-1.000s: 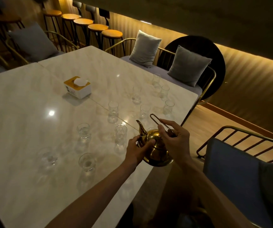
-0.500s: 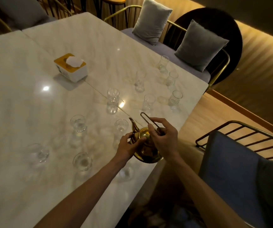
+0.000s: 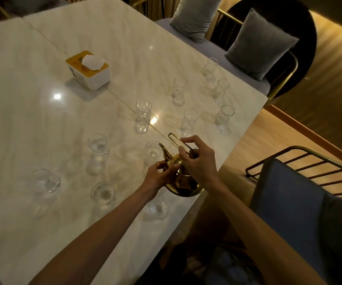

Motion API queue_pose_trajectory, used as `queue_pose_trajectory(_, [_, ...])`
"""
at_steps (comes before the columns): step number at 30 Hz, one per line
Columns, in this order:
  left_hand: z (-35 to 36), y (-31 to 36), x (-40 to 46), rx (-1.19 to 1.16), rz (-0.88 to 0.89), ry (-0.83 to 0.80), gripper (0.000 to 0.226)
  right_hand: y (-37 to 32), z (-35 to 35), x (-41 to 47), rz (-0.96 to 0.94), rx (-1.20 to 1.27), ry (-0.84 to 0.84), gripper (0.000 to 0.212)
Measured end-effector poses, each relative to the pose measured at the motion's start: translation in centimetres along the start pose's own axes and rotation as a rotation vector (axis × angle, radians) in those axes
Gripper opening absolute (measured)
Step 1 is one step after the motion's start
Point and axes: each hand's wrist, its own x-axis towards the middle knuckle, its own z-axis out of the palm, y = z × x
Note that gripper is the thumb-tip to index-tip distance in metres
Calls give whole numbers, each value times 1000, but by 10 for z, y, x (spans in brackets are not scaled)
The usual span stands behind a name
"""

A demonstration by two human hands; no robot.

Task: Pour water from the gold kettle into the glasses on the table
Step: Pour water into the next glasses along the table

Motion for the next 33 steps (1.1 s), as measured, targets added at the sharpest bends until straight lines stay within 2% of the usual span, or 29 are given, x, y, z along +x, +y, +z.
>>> queue_pose_trajectory(10, [0,5,5,-130,-173,-24,54,-6,10,26,25,-94,-69,18])
queue_pose_trajectory(22, [2,2,12,-175,-213,-70,62,-20,10,42,76,-140,-141,20])
queue_pose_trajectory(27, [4,2,11,-198,-221,-84,76,-18,10,46,78,-161,-161,23])
queue_pose_trajectory(33, [5,2,11,-212,-239,-97,76,-15,11,48,93,-174,-177,24])
